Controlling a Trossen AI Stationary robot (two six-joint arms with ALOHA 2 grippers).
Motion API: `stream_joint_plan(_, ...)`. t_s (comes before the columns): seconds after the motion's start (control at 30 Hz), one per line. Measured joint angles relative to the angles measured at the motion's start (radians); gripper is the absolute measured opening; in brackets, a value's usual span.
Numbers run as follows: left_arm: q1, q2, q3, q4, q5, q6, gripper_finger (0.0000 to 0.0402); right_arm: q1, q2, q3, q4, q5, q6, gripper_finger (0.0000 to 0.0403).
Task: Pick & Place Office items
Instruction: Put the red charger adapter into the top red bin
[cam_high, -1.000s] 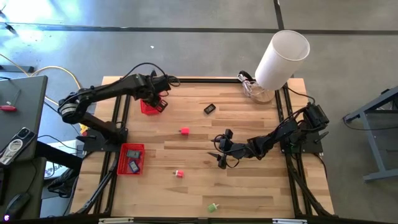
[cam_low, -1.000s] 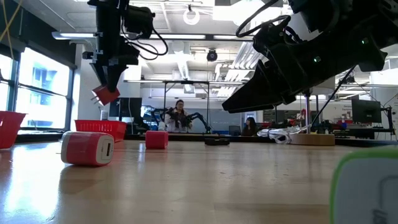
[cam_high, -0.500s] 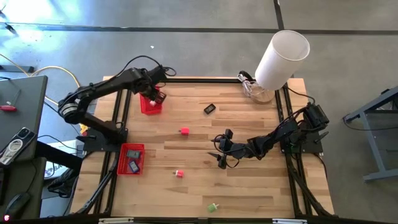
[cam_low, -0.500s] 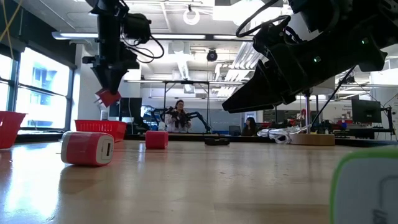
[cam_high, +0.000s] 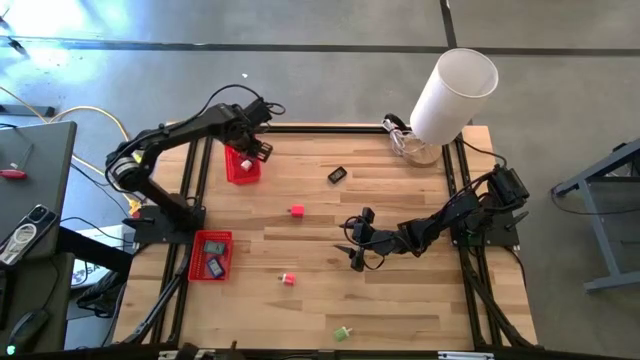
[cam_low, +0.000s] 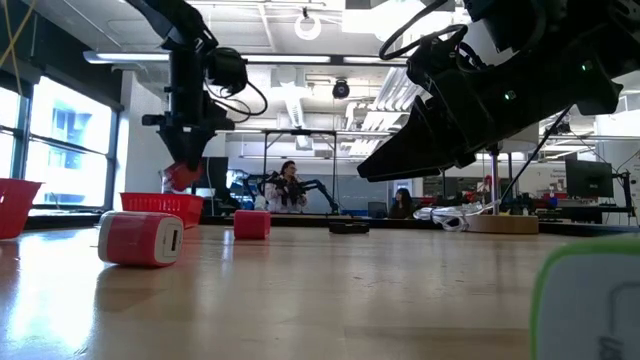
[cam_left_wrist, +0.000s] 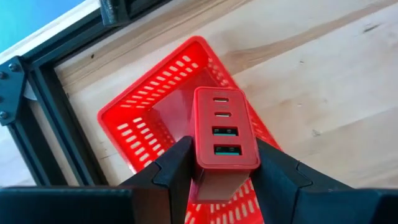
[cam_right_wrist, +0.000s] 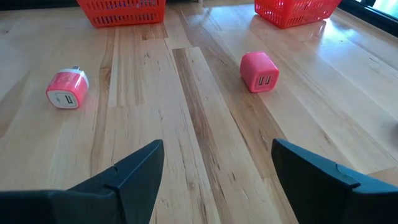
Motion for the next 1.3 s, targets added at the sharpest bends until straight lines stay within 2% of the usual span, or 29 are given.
stream_joint_plan(0.43, 0.080, 0.002, 0.000, 0.004, 0.009, 0.029, 0.0137, 0.000, 0.000, 0.000, -0.001, 0.000, 0.000, 0.0285)
stream_joint_plan(1.0, 0.087, 0.002, 0.000, 0.004, 0.012, 0.025, 0.0137, 0.000, 0.000, 0.000, -0.001, 0.000, 0.000, 0.0285)
stream_joint_plan(1.3, 0.087, 0.002, 0.000, 0.004, 0.015, 0.019, 0.0137, 0.000, 0.000, 0.000, -0.001, -0.045, 0.000, 0.0285)
